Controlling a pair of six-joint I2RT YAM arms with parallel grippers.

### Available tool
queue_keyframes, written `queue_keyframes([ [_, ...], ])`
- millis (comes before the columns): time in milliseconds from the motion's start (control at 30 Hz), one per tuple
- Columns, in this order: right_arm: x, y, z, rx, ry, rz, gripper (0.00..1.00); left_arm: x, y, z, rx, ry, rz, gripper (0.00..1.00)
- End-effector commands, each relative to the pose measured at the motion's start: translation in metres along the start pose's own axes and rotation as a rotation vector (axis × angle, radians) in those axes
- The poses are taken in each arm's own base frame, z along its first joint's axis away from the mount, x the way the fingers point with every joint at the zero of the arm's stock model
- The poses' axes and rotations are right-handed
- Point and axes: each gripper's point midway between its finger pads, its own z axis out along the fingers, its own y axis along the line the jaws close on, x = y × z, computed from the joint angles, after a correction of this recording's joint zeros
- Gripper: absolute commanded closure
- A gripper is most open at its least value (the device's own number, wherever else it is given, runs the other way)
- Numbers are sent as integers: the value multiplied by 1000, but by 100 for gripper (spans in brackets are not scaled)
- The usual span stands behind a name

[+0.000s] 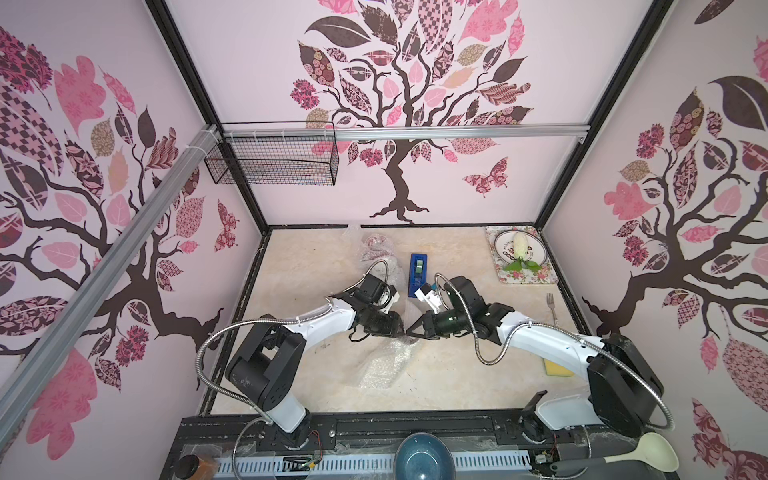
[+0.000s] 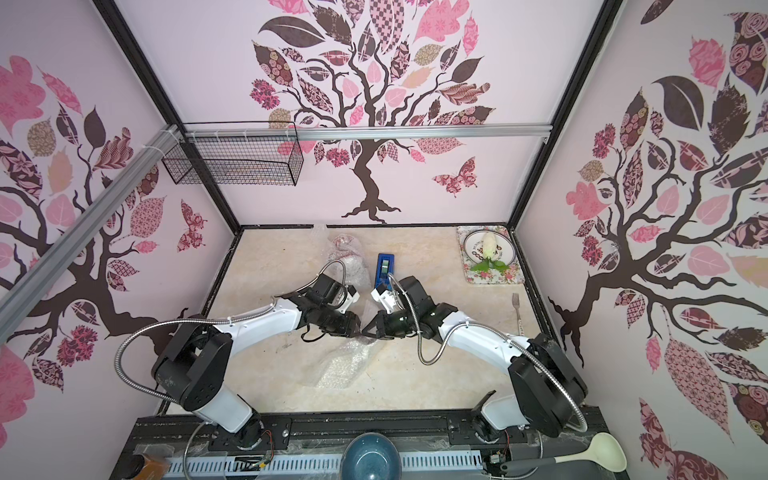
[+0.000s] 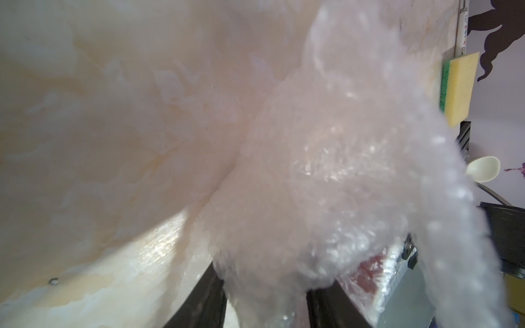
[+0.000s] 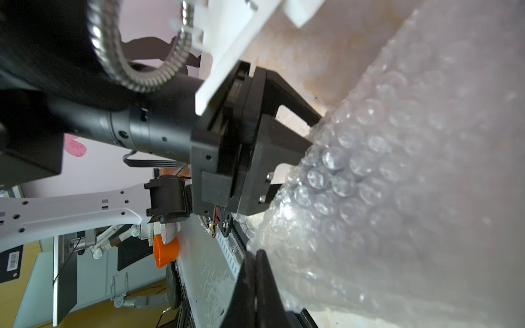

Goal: Wrap mugs in bubble wrap
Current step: Wrap the mug in bubble wrap.

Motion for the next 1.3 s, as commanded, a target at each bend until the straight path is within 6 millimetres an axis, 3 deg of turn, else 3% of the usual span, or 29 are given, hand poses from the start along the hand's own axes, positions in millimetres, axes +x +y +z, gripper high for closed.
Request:
queue_keyframes([
  [0, 10, -8, 11, 33, 54, -10, 100, -26, -18, -8, 46, -71, 23, 55],
  [267, 21, -25, 28, 71, 89, 10, 100, -33, -19, -21, 40, -127, -25, 56],
  [433, 23, -32, 31, 85, 95, 20, 100, -38, -15, -47, 5, -217, -74, 53],
  [567, 23, -33, 34, 86, 100, 27, 100, -35, -23, -62, 35, -251, -74, 50],
  [667, 22, -33, 34, 86, 98, 27, 100, -25, -37, -56, 128, -187, -46, 48],
  [733, 20, -32, 33, 86, 94, 24, 100, -16, -36, -49, 129, -129, -40, 48],
  [1067, 14, -22, 33, 61, 85, 13, 100, 1, -18, -19, 108, -20, -35, 47],
  [1267, 11, -20, 34, 58, 81, 16, 100, 10, -3, -21, 7, 28, -6, 46],
])
